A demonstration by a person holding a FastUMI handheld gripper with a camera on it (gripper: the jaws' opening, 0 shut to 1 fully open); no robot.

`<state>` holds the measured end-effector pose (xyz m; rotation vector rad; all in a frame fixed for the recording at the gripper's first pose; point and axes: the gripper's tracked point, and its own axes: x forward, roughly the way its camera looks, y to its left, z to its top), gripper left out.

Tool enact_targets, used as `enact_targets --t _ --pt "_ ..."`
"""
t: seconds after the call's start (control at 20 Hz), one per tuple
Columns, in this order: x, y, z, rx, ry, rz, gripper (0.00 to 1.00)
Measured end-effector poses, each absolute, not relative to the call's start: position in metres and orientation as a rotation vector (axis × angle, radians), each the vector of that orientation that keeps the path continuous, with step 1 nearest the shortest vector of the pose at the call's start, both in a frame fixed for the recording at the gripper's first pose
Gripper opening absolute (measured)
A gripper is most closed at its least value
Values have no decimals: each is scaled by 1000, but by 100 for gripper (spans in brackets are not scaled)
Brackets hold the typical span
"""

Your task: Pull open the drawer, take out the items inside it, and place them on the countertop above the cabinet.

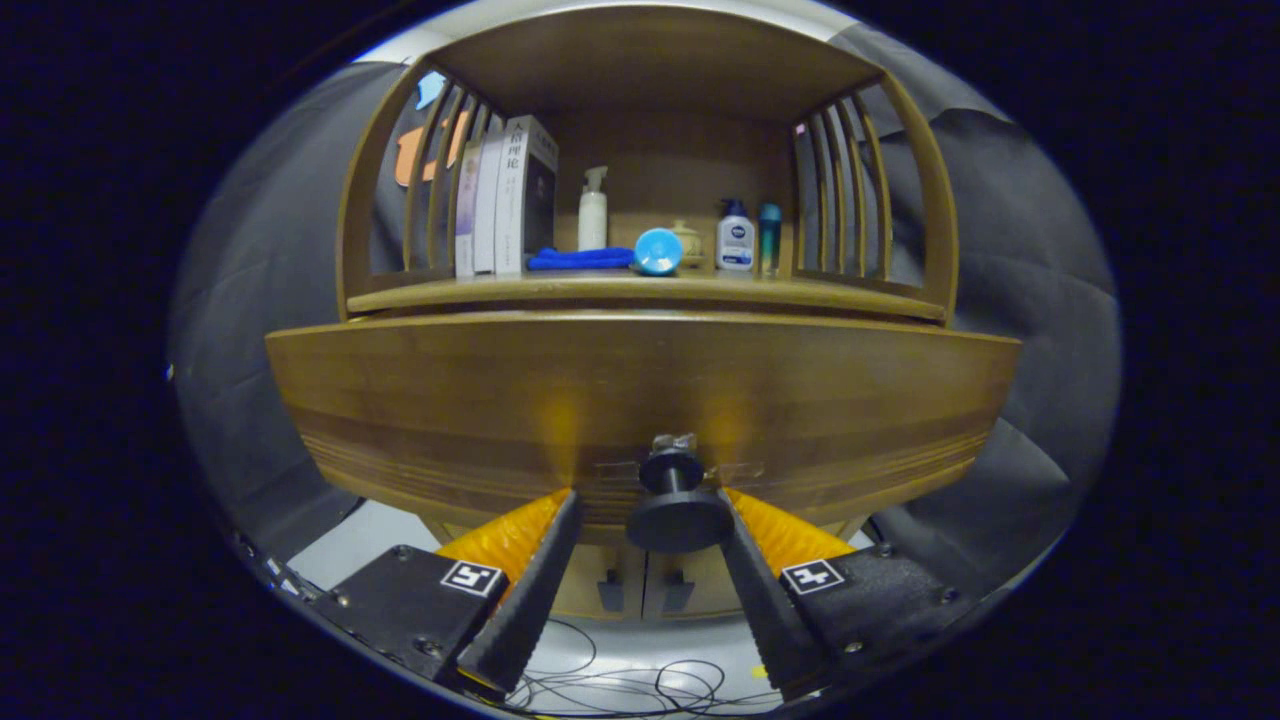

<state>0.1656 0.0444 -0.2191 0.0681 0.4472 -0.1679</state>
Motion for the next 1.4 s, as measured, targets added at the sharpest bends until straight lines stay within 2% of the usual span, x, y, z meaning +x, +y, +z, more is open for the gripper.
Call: enact_targets --t 0.7,1.1,1.4 --pt "229 35 -222 73 479 -168 88" --pt "224 35 -223 11 509 -136 89" --pt "208 27 -193 51 459 -125 89"
